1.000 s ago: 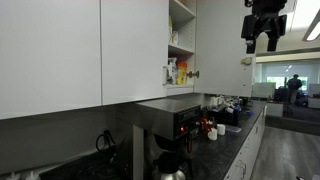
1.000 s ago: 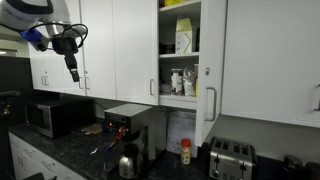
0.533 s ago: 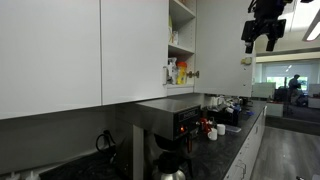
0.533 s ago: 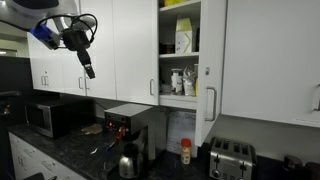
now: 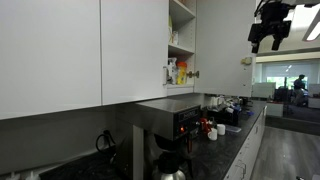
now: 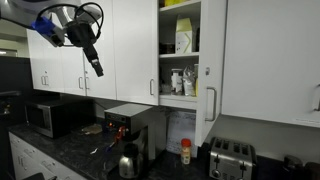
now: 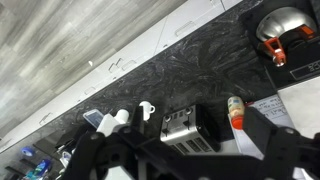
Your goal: Close the top right cabinet door
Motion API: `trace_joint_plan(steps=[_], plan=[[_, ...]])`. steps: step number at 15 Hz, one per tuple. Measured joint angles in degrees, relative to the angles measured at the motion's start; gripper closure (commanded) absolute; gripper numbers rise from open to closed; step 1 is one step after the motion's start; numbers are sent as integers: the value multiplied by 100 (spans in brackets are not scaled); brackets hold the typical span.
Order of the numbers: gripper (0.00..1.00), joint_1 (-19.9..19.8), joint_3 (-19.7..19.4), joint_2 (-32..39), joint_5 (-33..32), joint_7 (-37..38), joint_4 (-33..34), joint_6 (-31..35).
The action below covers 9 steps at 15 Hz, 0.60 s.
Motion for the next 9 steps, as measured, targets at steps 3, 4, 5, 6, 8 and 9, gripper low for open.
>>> trace_joint_plan(steps=[3,4,5,6,8,9], plan=[[0,-115,-198,0,-227,-175,2,186],[0,-157,-265,1,-288,-231,5,256],[0,-198,-321,1,-326,-256,14,308],[0,-237,-356,1,-330,-261,30,320],[0,-272,-368,1,-330,-261,56,321],[0,-273,-367,1,-330,-261,57,321]])
